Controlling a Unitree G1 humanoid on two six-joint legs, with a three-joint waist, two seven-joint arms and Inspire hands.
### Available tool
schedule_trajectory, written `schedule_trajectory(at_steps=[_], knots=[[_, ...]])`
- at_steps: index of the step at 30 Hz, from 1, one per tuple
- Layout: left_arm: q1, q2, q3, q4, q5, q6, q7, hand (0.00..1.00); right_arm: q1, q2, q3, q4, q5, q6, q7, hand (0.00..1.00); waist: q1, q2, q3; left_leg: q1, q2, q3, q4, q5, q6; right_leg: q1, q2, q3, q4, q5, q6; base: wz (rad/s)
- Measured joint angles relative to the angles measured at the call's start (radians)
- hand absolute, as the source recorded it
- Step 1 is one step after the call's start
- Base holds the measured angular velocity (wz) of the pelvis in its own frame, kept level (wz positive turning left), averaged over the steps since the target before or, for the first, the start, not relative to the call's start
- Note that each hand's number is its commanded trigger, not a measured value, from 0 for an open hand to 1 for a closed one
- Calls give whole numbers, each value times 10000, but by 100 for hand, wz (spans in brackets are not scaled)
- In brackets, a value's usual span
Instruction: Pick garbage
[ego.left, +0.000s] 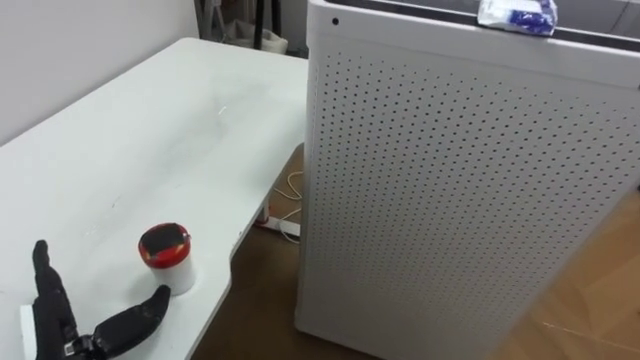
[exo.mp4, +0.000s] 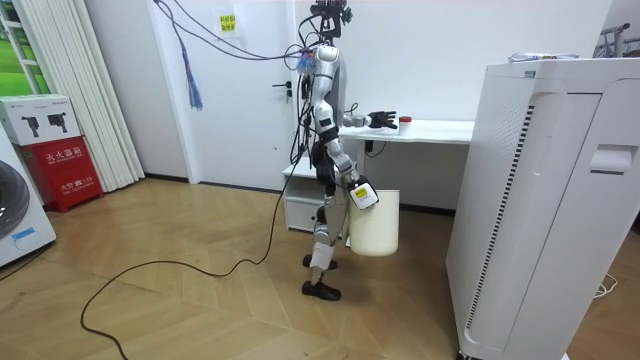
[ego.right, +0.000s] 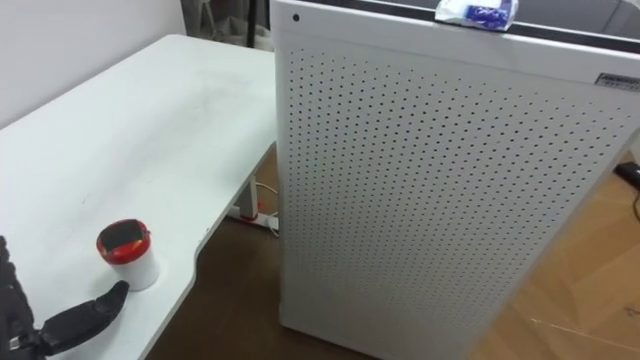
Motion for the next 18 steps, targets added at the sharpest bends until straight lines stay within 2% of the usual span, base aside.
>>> schedule_trajectory(at_steps=[5, 12, 18], knots=[[-134, -6, -3, 1, -3, 55, -49, 0, -14, 86, -5, -18, -35, 0, 63, 100, -129, 8, 38, -31, 10, 31, -28, -4, 4, -30, 31, 120, -5, 29, 9, -1], [-758, -15, -55, 1, 8, 128, -544, 0, -52, 111, -4, -17, -125, 1, 134, 100, -176, 44, 53, -27, 18, 85, -39, -6, 4, -58, 42, 181, 2, 32, 6, -2], [-782, -132, -131, 1, 7, 358, -774, 0, -108, 157, 1, -15, -121, 5, 133, 100, -386, 41, 52, -14, 18, 104, -39, -6, 4, -68, 39, 185, -17, 32, 6, 0]])
